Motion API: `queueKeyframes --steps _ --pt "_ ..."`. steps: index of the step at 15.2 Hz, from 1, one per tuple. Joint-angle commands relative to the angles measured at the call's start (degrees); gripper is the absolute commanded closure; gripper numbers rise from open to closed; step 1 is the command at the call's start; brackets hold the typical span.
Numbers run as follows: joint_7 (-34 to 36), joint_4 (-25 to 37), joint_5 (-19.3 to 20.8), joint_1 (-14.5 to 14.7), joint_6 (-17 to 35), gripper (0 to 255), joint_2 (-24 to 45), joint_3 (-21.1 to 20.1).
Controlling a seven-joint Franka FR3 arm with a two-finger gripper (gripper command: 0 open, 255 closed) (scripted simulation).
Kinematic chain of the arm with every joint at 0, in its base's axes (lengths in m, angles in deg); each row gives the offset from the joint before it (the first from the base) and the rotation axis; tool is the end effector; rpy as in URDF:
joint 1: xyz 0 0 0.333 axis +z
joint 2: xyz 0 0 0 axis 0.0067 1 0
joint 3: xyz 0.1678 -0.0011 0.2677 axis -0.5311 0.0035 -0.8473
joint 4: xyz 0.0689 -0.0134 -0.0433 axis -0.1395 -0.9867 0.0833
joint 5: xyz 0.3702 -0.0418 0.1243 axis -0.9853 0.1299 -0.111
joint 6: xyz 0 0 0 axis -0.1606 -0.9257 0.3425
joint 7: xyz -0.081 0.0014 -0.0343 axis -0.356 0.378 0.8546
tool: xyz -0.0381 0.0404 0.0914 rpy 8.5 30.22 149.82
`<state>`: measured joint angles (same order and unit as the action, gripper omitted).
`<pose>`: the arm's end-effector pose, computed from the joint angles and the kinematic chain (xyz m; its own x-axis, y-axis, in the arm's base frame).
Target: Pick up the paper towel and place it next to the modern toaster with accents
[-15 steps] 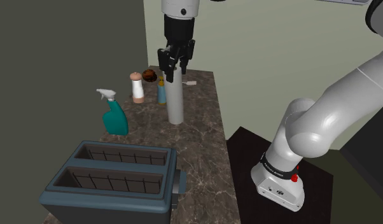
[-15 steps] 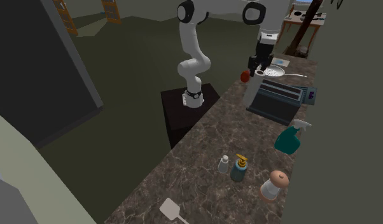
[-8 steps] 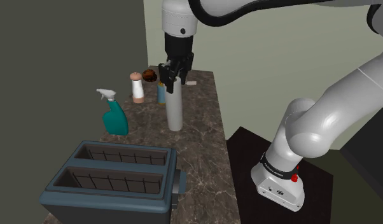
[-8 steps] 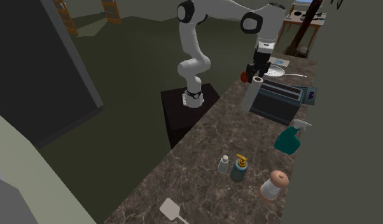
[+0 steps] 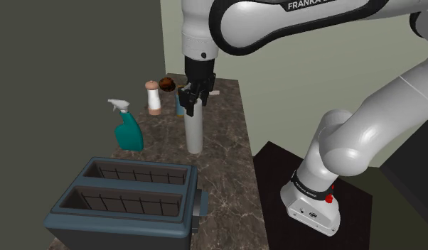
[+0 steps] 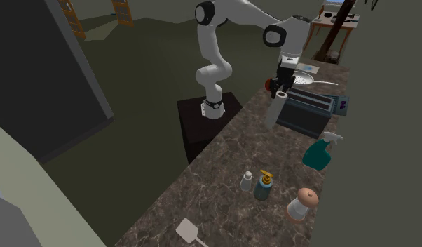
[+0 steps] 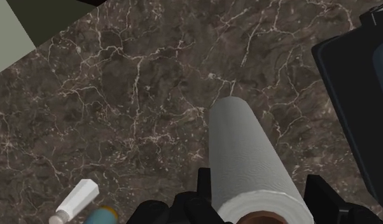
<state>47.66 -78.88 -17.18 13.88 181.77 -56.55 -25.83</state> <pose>0.3673 0.2304 0.5160 0.9879 0.1380 0.0705 0.1332 -0.9887 0.0689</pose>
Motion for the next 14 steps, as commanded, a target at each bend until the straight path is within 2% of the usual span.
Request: queueKeyframes --steps 1,14 --pt "0.14 -1.29 0.03 0.0 1.69 255 0.38 -0.15" --pt "1.3 -9.12 0.35 -0.03 12.19 255 3.14 -1.25"
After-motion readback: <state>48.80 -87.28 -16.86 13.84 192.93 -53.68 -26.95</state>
